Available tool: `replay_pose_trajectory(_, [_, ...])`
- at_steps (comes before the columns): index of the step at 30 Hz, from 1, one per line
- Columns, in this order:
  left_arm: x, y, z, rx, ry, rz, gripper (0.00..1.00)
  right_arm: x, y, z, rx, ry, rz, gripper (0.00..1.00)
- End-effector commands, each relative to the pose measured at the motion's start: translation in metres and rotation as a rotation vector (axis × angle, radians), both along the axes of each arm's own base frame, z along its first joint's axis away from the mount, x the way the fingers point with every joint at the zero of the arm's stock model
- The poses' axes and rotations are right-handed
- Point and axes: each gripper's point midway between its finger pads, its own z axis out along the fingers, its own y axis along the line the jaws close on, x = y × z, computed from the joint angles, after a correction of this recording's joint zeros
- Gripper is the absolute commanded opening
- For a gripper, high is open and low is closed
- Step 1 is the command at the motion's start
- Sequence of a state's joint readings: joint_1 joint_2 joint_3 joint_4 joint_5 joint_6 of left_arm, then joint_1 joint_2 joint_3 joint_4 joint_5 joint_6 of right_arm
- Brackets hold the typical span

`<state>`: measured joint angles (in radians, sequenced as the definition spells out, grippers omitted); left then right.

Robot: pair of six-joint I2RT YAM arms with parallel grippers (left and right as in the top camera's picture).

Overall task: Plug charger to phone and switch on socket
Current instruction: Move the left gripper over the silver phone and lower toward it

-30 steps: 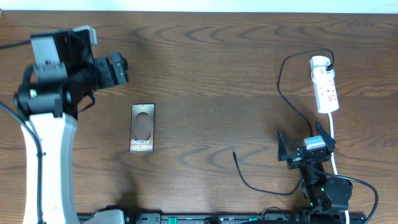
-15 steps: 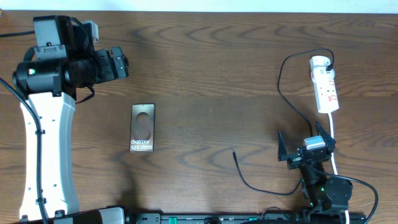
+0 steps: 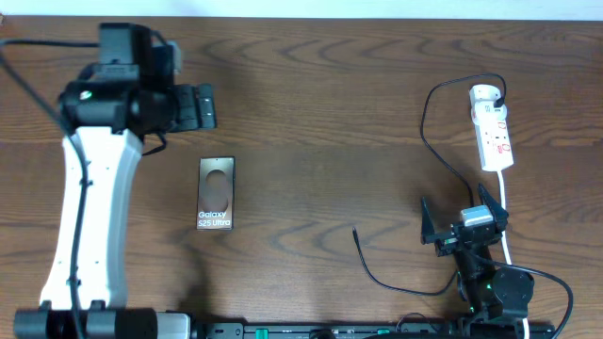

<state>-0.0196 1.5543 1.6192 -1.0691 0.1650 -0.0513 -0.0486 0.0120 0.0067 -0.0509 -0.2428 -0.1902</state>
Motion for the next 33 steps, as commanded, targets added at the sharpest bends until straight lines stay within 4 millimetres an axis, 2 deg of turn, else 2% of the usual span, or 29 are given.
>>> replay_pose_trajectory(1, [0.009, -0.003, -0.012, 0.049, 0.034, -0.007, 0.98, 0.000, -0.002, 0.000, -0.006, -0.001, -0.008, 0.99])
replay_pose_trajectory(3, [0.012, -0.008, -0.027, 0.048, 0.074, -0.011, 0.98, 0.000, -0.002, 0.000, -0.006, -0.001, -0.009, 0.99])
replay_pose_trajectory(11, [0.017, -0.008, -0.065, 0.046, 0.185, 0.007, 0.98, 0.000, -0.002, 0.000, -0.005, -0.001, -0.009, 0.99])
replay_pose_trajectory(23, [-0.009, -0.007, -0.115, 0.053, 0.307, 0.003, 0.98, 0.000, -0.002, 0.000, -0.006, -0.001, -0.009, 0.99])
replay_pose_trajectory(33, [-0.015, -0.032, -0.150, 0.040, 0.305, -0.037, 0.98, 0.000, -0.002, 0.000, -0.005, -0.001, -0.008, 0.99])
